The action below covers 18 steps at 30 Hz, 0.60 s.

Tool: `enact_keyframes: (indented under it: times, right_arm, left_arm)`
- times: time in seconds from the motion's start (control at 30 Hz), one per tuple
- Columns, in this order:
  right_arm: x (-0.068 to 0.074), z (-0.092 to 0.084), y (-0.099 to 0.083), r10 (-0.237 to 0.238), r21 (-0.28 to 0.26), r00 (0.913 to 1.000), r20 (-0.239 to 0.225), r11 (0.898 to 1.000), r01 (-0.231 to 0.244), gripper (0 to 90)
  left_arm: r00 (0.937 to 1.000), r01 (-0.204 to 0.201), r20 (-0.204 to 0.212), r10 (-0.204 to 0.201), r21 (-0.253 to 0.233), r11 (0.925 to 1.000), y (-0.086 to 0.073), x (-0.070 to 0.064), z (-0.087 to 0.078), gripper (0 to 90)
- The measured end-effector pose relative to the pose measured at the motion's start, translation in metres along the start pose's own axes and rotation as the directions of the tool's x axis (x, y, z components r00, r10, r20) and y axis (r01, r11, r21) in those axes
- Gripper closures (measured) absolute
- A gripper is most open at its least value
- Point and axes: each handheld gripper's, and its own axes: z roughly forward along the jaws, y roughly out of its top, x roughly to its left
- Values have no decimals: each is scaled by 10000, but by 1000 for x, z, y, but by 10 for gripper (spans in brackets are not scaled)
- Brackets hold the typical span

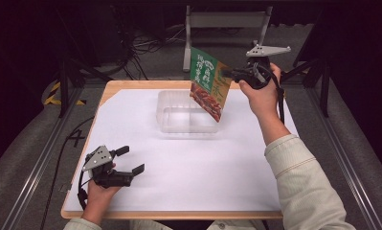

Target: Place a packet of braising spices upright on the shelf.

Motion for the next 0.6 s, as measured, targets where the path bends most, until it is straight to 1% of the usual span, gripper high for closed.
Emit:
enact_keyframes:
  times: [0.03, 0.17, 0.47, 0.6]
  right_arm:
    - [1, 0, 0, -47, 49, 10000, 84, 10000, 46, 900]
    - [1, 1, -2, -64, 146, 9999, 137, 9999, 62, 900]
    - [-1, 6, -5, 68, 174, 9999, 155, 9998, -71, 900]
    - [-3, 10, -6, 220, 189, 9996, 176, 9996, -223, 900]
  left_arm:
    - [10000, 7, 3, -7, 5, 10000, 0, 0, 0, 68]
    - [10000, 0, 18, 0, 7, 10000, 0, 0, 1, 67]
    - [10000, 11, 21, -11, 4, 10000, 0, 0, 1, 67]
    - [10000, 2, 26, -2, 0, 10000, 0, 0, 0, 67]
